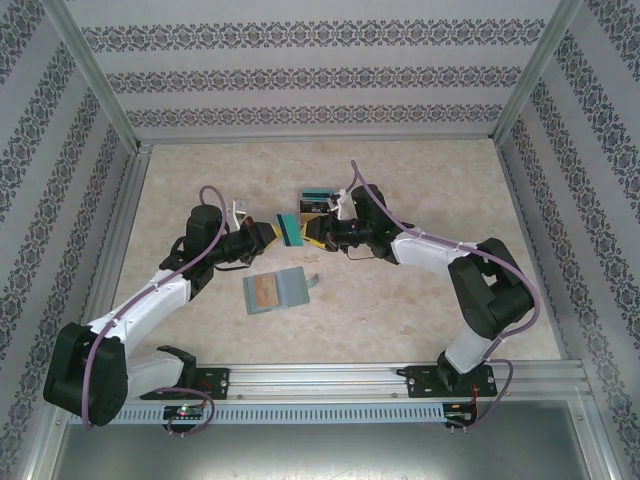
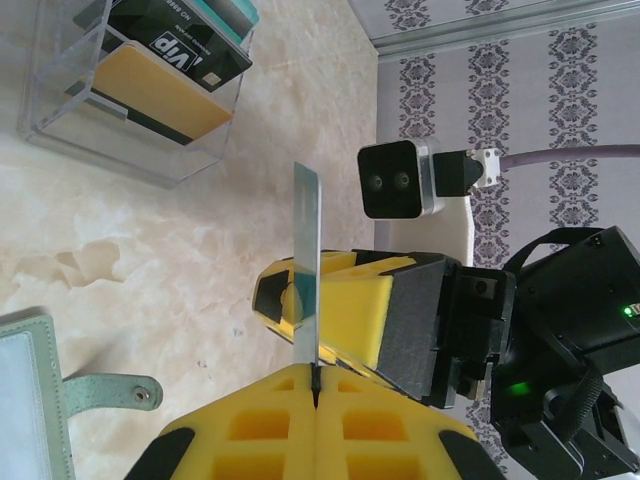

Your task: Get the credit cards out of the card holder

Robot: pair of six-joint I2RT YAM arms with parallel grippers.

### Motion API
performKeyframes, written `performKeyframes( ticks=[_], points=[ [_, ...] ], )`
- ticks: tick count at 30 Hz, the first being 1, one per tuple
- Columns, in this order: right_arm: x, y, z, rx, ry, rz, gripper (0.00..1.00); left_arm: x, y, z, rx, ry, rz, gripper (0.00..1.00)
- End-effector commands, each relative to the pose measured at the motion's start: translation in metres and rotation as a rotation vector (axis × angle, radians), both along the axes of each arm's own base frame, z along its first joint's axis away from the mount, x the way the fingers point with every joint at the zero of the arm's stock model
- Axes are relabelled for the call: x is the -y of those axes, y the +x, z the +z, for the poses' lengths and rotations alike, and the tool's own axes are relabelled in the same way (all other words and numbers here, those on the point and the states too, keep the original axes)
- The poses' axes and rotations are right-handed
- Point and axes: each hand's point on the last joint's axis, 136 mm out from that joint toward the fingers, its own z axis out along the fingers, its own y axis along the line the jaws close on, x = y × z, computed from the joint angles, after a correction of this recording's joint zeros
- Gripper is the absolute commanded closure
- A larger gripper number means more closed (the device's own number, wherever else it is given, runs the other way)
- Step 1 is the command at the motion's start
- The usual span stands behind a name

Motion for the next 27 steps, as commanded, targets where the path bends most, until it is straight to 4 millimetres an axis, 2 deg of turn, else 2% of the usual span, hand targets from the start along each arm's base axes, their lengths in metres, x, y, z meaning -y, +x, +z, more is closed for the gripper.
performKeyframes(
  ticks=[1,10,16,27],
  points=[
    [0.003,0.003,0.022,0.055,0.047,-0.005,0.7,0.0,0.002,0.002,0.019,0.018,-0.012,1.0],
    [0.003,0.007,0.028,0.065,0.062,-0.016,0.7,0.0,0.002,-0.001,0.013,0.022,-0.012,1.0],
    [-0.01,0.002,0.035,0.063,0.107,0.035,0.7,0.001,0.003,0.0,0.015,0.012,-0.015,1.0],
    [-0.02,-0.003,0.028,0.036,0.122,0.067,0.71,0.001,0.001,0.002,0.02,0.006,-0.016,1.0]
  ],
)
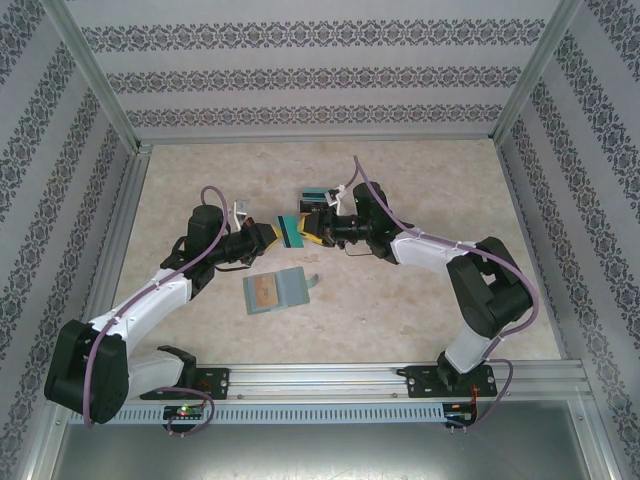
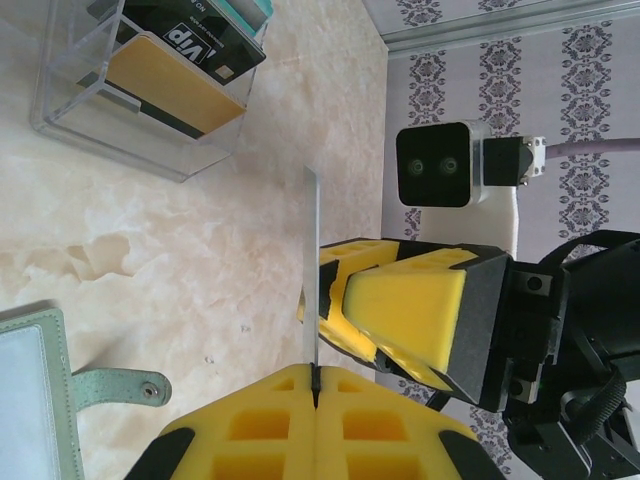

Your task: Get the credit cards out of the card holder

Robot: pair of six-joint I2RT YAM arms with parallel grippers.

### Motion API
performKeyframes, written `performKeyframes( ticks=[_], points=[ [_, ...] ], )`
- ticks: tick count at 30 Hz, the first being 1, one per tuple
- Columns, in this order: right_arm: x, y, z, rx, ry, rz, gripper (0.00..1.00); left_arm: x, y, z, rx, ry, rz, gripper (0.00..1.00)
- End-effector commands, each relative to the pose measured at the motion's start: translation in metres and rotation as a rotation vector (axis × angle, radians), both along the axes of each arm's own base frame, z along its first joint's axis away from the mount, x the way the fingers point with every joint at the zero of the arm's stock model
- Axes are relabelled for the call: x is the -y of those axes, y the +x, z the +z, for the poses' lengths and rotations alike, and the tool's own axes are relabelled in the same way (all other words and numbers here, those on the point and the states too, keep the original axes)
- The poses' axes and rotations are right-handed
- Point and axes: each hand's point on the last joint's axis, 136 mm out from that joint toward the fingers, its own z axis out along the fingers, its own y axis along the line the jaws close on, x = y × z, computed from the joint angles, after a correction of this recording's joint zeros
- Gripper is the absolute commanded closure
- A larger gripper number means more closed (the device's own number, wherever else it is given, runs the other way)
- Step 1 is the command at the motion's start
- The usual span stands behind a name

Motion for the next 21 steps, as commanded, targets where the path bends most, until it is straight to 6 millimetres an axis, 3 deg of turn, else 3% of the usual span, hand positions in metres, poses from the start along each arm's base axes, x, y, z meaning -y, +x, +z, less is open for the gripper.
performKeyframes(
  ticks=[1,11,21],
  points=[
    [-0.011,-0.003,0.01,0.026,0.035,0.043,0.71,0.001,0.001,0.007,0.037,0.0,-0.013,1.0],
    [-0.008,-0.001,-0.005,0.0,0.006,0.023,0.69,0.0,0.0,0.009,0.041,-0.002,-0.012,1.0],
    [-0.013,-0.004,0.013,0.031,0.063,0.054,0.8,0.002,0.0,0.003,0.028,-0.007,-0.018,1.0]
  ],
)
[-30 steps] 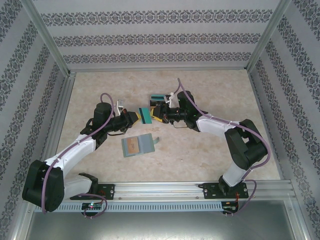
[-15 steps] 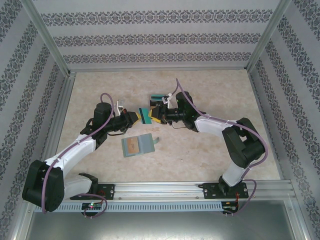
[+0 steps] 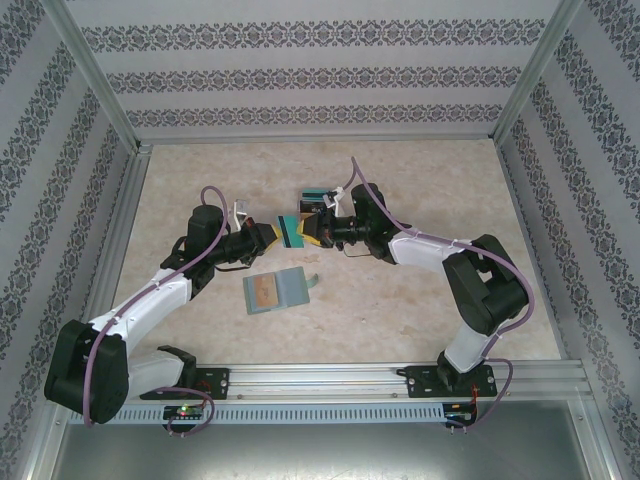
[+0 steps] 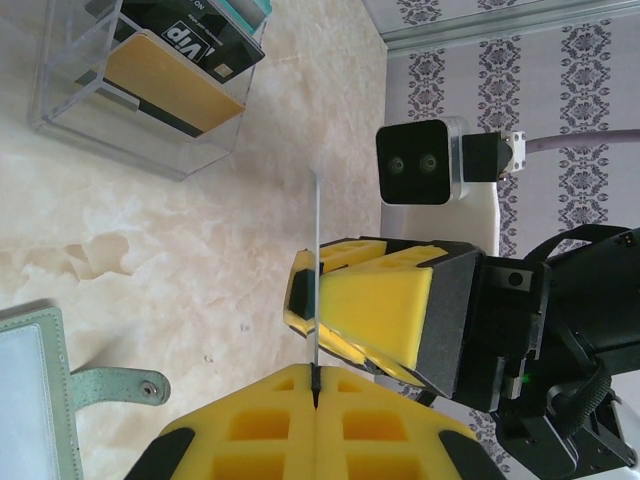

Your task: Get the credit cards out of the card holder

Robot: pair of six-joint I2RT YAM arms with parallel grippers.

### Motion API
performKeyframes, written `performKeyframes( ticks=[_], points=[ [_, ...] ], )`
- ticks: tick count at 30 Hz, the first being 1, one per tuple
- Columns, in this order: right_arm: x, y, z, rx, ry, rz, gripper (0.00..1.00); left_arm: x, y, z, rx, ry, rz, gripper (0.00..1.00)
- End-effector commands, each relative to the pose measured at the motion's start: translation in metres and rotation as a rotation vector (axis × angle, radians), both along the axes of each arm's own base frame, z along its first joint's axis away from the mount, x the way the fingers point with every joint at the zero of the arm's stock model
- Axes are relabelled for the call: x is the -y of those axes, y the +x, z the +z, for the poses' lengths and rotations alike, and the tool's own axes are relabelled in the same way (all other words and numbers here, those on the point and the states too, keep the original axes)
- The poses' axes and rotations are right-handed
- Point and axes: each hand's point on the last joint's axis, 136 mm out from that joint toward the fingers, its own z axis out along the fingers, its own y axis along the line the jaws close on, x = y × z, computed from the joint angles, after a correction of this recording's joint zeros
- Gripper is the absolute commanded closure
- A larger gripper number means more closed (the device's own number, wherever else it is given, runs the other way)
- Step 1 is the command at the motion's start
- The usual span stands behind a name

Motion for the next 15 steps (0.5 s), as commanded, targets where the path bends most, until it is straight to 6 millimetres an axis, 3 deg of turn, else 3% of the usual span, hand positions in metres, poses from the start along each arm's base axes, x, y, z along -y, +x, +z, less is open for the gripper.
performKeyframes(
  ticks=[1,8,10,11,13,15],
  points=[
    [-0.011,-0.003,0.018,0.043,0.058,0.041,0.82,0.001,0.0,0.003,0.029,-0.005,-0.015,1.0],
    [-0.009,-0.004,0.024,0.052,0.073,0.052,1.0,0.0,-0.001,-0.003,0.018,0.012,-0.012,0.99],
    [-0.004,-0.002,0.026,0.06,0.07,0.046,1.0,-0.002,-0.003,-0.004,0.015,0.028,-0.013,0.79],
    [-0.001,-0.001,0.027,0.064,0.067,0.043,1.0,-0.002,-0.003,-0.004,0.016,0.037,-0.015,0.6],
    [0.005,0.002,0.03,0.082,0.057,0.043,1.0,-0.005,-0.004,-0.004,0.013,0.057,-0.012,0.35],
    [0.011,0.006,0.033,0.103,0.034,0.046,1.0,-0.007,-0.005,-0.002,0.019,0.075,-0.007,0.25]
  ],
)
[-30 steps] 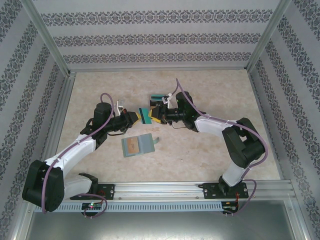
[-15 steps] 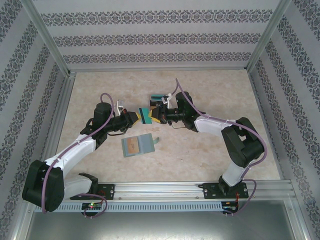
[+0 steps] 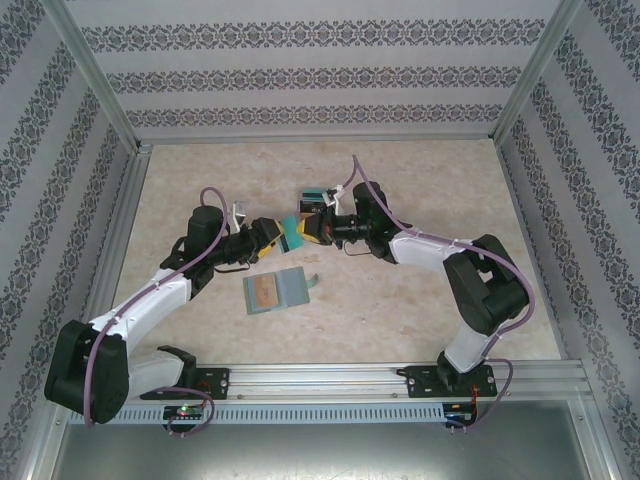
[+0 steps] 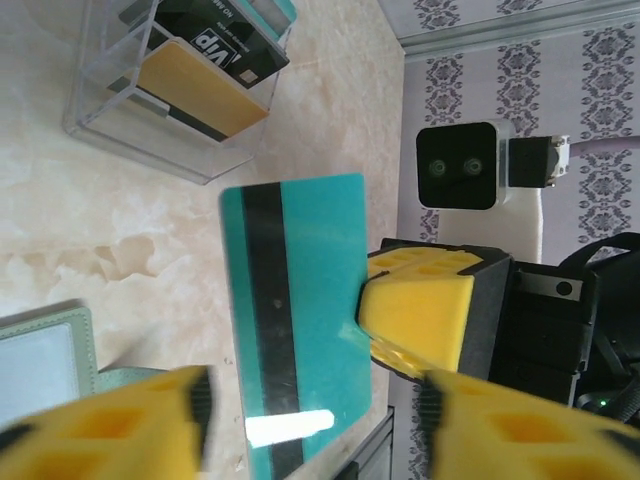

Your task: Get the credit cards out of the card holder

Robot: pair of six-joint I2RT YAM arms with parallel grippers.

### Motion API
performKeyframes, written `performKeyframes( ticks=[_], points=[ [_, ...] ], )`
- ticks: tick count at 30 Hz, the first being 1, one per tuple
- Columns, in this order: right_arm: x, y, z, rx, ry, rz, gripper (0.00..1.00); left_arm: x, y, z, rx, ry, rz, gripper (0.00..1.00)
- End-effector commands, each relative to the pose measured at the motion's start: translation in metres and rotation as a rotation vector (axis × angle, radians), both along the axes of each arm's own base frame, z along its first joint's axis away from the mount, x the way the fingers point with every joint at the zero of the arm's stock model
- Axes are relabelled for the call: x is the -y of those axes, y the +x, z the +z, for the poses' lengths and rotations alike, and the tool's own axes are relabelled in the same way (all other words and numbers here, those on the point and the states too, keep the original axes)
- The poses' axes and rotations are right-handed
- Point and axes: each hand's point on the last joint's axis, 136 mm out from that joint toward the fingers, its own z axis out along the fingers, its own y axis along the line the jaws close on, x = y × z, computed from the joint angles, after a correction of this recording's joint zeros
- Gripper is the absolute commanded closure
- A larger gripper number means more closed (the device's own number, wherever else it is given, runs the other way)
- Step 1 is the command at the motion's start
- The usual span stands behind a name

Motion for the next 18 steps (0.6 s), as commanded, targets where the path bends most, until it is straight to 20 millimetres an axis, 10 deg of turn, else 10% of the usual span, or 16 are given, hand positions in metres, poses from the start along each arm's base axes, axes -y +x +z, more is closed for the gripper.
performKeyframes(
  ticks=[1,4,18],
  points=[
    [0.012,0.008,0.027,0.111,-0.009,0.024,1.0,-0.004,-0.003,0.009,0.036,0.042,-0.013,0.19],
    [0.023,0.013,0.029,0.176,-0.115,0.054,1.0,-0.012,-0.005,0.013,0.046,0.07,0.008,0.0],
    [0.072,0.065,0.016,0.812,-0.797,0.253,1.0,-0.06,-0.011,0.03,0.121,0.293,0.168,0.01]
  ],
)
